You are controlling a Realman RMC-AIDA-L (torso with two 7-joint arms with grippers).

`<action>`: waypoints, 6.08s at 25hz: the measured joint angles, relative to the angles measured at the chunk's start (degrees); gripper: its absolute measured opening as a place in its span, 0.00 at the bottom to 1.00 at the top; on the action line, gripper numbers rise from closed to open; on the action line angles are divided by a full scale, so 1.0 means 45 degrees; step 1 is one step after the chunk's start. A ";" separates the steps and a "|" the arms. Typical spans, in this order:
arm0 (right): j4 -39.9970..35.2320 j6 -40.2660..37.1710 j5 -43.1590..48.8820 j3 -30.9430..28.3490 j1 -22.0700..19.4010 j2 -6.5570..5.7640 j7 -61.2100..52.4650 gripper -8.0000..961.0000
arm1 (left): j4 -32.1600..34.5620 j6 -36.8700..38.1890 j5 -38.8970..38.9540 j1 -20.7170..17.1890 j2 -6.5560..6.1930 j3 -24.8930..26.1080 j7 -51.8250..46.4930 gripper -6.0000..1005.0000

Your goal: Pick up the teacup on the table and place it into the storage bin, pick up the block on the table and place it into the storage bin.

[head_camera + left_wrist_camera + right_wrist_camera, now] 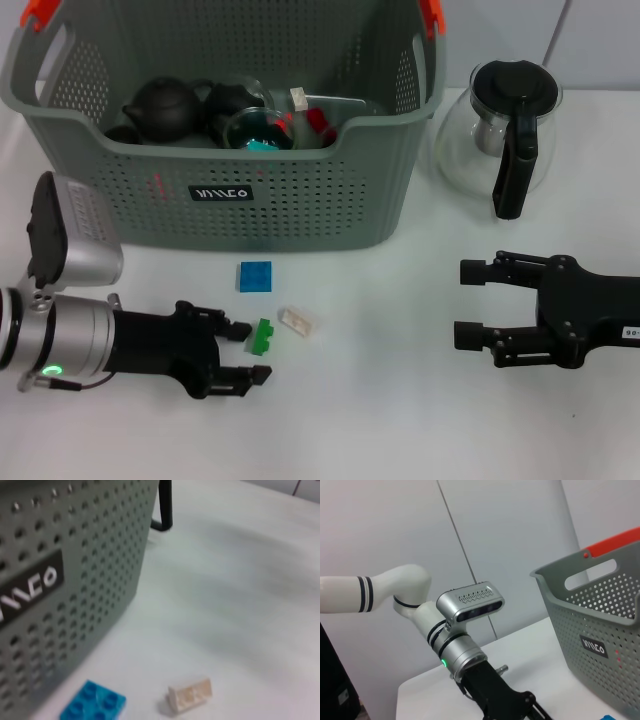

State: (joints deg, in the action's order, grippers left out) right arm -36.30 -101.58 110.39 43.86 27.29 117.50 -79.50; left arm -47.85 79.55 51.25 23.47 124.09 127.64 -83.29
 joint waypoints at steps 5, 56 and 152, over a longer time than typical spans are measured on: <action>0.0000 -0.0002 0.0010 -0.0001 -0.0014 0.0001 0.0032 0.95 | -0.0023 0.0406 -0.0238 0.0045 0.0050 -0.0082 -0.0334 0.62; 0.0000 0.0015 0.0053 -0.0039 -0.0046 0.0060 0.0108 0.95 | 0.0140 -0.1826 0.1228 0.0136 0.0139 -0.1743 0.1518 0.64; 0.0000 0.0001 0.0012 -0.0170 0.0055 0.0057 0.0013 0.95 | -0.1822 0.0531 0.3582 -0.1430 0.0061 -0.1963 -0.3135 0.84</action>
State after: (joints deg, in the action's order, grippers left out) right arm -36.29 -101.58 110.44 43.09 27.53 117.76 -79.44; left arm -56.05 81.94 67.36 17.04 124.36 118.81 -97.40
